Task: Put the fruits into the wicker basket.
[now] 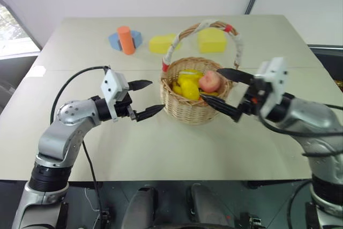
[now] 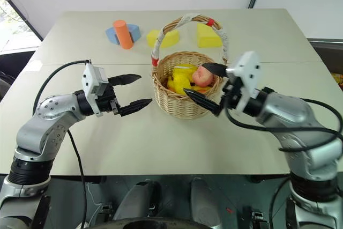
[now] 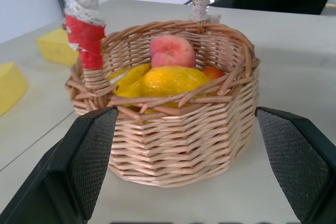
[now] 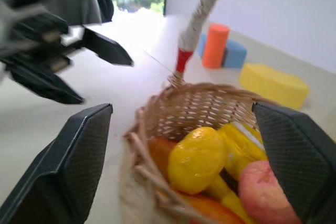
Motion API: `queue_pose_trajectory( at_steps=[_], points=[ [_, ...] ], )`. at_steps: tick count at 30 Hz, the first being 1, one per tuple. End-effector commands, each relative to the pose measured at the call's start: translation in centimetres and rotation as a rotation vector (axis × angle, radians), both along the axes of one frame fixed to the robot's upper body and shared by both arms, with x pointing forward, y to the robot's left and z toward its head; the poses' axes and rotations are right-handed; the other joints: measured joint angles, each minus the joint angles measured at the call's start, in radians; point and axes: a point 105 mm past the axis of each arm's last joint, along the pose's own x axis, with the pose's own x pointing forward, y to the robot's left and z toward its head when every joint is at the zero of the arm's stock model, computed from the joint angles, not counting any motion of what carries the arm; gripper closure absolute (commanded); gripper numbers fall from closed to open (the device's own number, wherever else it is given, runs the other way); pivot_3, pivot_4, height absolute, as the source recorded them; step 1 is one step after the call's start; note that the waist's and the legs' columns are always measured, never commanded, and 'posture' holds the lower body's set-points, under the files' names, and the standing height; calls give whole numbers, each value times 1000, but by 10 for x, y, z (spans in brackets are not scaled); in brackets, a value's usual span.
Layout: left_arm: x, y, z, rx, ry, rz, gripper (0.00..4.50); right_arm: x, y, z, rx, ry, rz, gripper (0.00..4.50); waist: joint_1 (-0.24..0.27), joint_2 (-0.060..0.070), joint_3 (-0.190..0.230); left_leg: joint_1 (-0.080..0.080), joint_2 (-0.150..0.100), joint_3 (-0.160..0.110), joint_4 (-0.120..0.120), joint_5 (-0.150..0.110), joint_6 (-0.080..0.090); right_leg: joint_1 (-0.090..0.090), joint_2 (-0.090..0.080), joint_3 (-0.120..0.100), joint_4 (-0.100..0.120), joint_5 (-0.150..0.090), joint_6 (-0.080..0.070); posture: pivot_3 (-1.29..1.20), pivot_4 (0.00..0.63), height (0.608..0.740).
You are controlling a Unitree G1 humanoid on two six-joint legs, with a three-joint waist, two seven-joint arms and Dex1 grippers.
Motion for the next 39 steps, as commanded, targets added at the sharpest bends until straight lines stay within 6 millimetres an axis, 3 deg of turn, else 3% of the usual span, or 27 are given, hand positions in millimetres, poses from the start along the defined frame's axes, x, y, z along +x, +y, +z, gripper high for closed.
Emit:
queue_pose_trajectory(
  at_steps=[1, 8, 9, 11, 18, 19, 26, 30, 38, 39],
  points=[
    [-1, -7, 10, -19, -39, -37, 0, 26, -29, -1, 27, -21, -204, 59, -2, 0, 0, 1, 0, 0, 0, 0, 0, 0, 0, 0, 1, 0, 1, 0, 150, 740],
    [1, -11, 12, -14, -50, -53, 0, 76, -40, -12, 82, -22, -376, 59, -3, 0, 0, 0, 1, 0, 0, 1, -2, -2, 2, 0, 2, 0, 0, 0, 150, 740],
    [1, -12, 14, -16, -55, -54, 0, 81, -40, -12, 115, -12, -384, 290, -1, 0, 0, 0, 1, 0, 0, 1, -2, -2, 2, 1, 2, 0, 0, 0, 150, 740],
    [-1, -12, 17, -21, -64, -54, 0, 85, -40, -14, 143, 8, -380, 889, 2, 0, 0, -1, 1, 0, 0, 1, -2, -3, 1, 1, 1, 0, 0, 0, 150, 740],
    [-4, -9, 13, -19, -55, -37, 0, 75, -35, -3, 193, -37, -330, 4246, 5, 0, 0, -2, 0, 0, 0, 1, -1, -3, 0, 0, 1, 0, 0, 0, 150, 740],
    [-4, -10, 12, -22, -51, -35, 0, 75, -43, 2, 200, -63, -371, 4422, 4, 0, 0, -2, 0, 0, 0, 1, -1, -3, 0, 0, 1, 0, 0, 0, 150, 740],
    [-4, -17, 11, -44, -42, -47, 0, 67, -135, 28, 209, -199, -776, 4417, 8, 1, 0, -2, 0, 0, 0, 1, -1, -3, 0, 0, 1, 0, 0, 0, 150, 740],
    [-2, -21, 10, -46, -40, -62, 0, 63, -194, 27, 176, -207, -1031, 4417, 5, 1, 0, -2, -1, 1, 0, 1, -1, -3, 0, 1, 0, 0, 0, 0, 150, 740],
    [0, -28, 10, -54, -47, -79, 0, 68, -238, 2, 212, -145, -1181, 4417, -10, 3, 0, 0, 1, 4, -1, 1, -1, -3, 3, 3, 2, 0, 0, 0, 150, 740],
    [0, -28, 10, -55, -46, -75, 0, 67, -237, 2, 224, -146, -1176, 3917, -9, 3, 0, 0, 1, 4, 0, 1, -1, -2, 3, 3, 2, 0, 0, 0, 150, 740]
  ],
)
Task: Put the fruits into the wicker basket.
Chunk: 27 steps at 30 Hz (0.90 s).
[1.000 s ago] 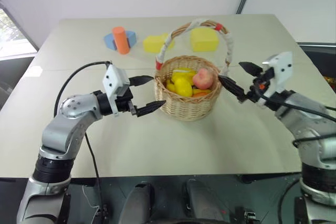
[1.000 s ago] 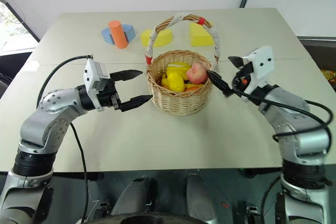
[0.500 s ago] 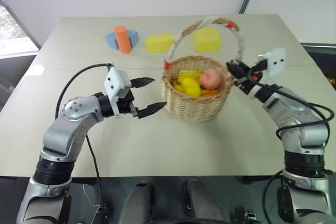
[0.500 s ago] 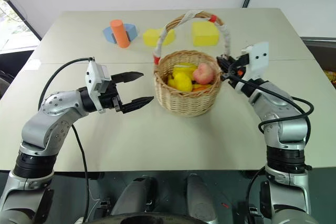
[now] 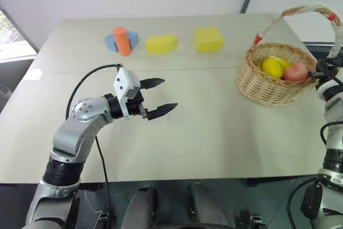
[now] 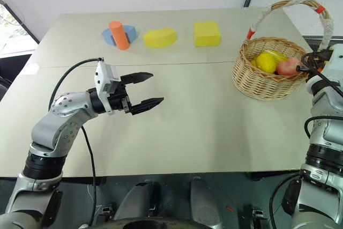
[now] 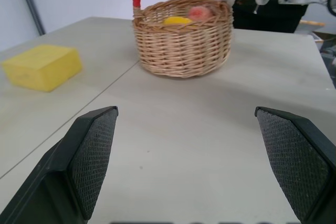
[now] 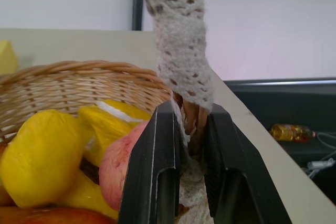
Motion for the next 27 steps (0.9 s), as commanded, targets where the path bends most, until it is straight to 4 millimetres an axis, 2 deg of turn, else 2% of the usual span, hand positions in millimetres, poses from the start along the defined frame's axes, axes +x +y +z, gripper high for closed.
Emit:
queue_pose_trajectory(
  at_steps=[1, 3, 6, 7, 10, 13, 14, 17, 20, 22, 24, 27],
  points=[
    [0, 1, 8, -6, -44, 11, 0, -9, -8, 21, -12, -85, -20, 3365, 2, 0, 0, 0, 0, 0, 0, 0, 0, 0, 0, 0, 0, 0, 0, 0, 150, 740],
    [1, 3, 6, -6, -38, 22, 0, -12, -7, 23, -25, -98, -15, 2559, 6, 0, 0, 0, 0, 0, 0, 0, 0, 0, 0, 0, 0, 0, 0, 0, 150, 740],
    [3, 6, 4, -4, -29, 40, 0, -22, -7, 35, -54, -148, -30, 958, 10, 0, 0, 0, 0, 0, 0, 0, 0, 0, 0, 1, 0, 0, 0, 0, 150, 740],
    [4, 10, 2, -2, -22, 54, 0, -28, -7, 39, -82, -163, -33, 560, 11, 0, 0, 0, 0, 0, 0, 0, 0, 0, 0, 1, 0, 0, 0, 0, 150, 740],
    [6, 20, -6, 17, 1, 90, 0, -46, -6, 45, -171, -166, -23, 560, 14, 0, 0, -1, 0, -1, 0, 0, 0, 0, -1, 1, 0, 0, 0, 0, 150, 740],
    [10, 37, -18, 49, 22, 155, 0, -56, 5, 38, -164, -151, 84, 560, 12, 0, 0, -1, 0, -1, 0, 0, 1, 0, -1, 1, -1, 0, 0, 0, 150, 740],
    [12, 43, -22, 53, 33, 183, 0, -57, 14, 32, -162, -130, 150, 560, 10, 0, 0, 0, 0, -1, 0, 0, 1, 1, -1, 1, -1, 0, 0, 0, 150, 740],
    [15, 62, -39, 88, 69, 267, 0, -63, 63, -1, -219, 12, 447, 560, 8, 0, 0, 1, 1, -1, 0, 0, 1, 2, 0, 1, -1, 0, 0, 0, 150, 740],
    [17, 73, -50, 102, 78, 324, 0, -74, 116, -32, -228, 126, 724, 560, 6, 1, 0, 2, 1, -1, 0, 0, 1, 2, 0, 1, -1, 0, 0, 0, 150, 740],
    [18, 77, -55, 102, 83, 349, 0, -78, 142, -45, -220, 172, 852, 560, 7, 1, 0, 2, 1, -1, 0, 0, 1, 2, -1, 1, -1, 0, 0, 0, 150, 740],
    [17, 81, -61, 98, 89, 374, 0, -74, 160, -59, -217, 207, 923, 560, 8, 1, 0, 2, 1, -1, 0, 0, 1, 3, -1, 1, -1, 0, 0, 0, 150, 740],
    [14, 85, -67, 93, 99, 403, 0, -63, 170, -65, -219, 213, 947, 560, 11, 0, 0, 2, 1, -1, 0, 0, 0, 3, -1, 1, -1, 0, 0, 0, 150, 740]
  ],
)
